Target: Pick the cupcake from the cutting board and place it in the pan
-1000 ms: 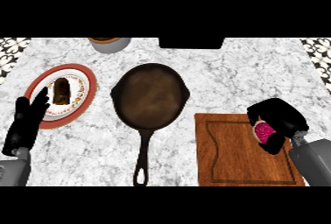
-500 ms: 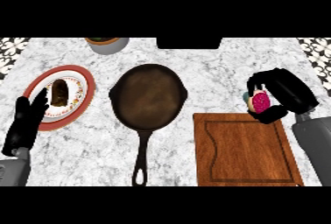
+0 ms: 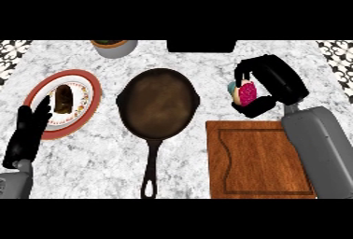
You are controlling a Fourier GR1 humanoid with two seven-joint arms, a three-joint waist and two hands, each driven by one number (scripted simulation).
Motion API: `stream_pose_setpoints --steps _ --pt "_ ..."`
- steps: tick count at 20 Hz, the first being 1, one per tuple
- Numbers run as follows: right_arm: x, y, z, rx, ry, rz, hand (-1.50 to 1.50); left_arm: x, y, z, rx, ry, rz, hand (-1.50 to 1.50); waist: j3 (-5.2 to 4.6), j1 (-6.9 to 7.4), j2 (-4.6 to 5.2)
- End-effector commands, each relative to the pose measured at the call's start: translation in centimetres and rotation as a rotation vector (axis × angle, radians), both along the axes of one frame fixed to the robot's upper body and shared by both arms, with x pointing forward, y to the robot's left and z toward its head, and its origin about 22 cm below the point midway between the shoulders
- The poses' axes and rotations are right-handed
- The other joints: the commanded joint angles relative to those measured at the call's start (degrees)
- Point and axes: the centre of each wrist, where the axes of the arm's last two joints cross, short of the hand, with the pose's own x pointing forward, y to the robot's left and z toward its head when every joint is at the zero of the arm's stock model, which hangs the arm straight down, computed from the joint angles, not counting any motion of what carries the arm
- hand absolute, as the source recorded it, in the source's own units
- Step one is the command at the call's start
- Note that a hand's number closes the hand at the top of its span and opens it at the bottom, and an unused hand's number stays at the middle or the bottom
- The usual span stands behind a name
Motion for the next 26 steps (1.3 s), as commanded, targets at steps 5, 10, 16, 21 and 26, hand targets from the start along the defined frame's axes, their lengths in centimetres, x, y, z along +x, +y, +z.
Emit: stream_pose_setpoints --steps 5,10,16,21,26 --pt "1.9 11.0 0.4 0.111 0.112 0.025 1.50 0.9 0.0 1.0 -0.010 -0.009 -0.019 0.00 -0.01 0.41 0.18" --pt "3.6 13.9 -1.9 0.130 0.192 -0.018 1.50 1.0 -0.4 0.3 -0.022 -0.007 -0.030 0.00 -0.01 1.46 0.52" --pt "4.8 15.8 -3.3 0.115 0.222 -0.043 1.50 1.5 -1.1 -0.7 -0.012 -0.001 -0.056 0.00 -0.02 2.74 0.87" --pt "4.5 15.7 -5.9 0.119 0.270 -0.048 1.50 2.0 -3.2 0.6 0.002 -0.029 -0.104 0.00 0.02 5.37 1.26" --pt "4.3 14.8 -7.7 0.179 0.346 -0.026 1.50 3.4 -3.8 1.4 -0.003 -0.030 -0.113 0.00 0.06 6.52 1.85"
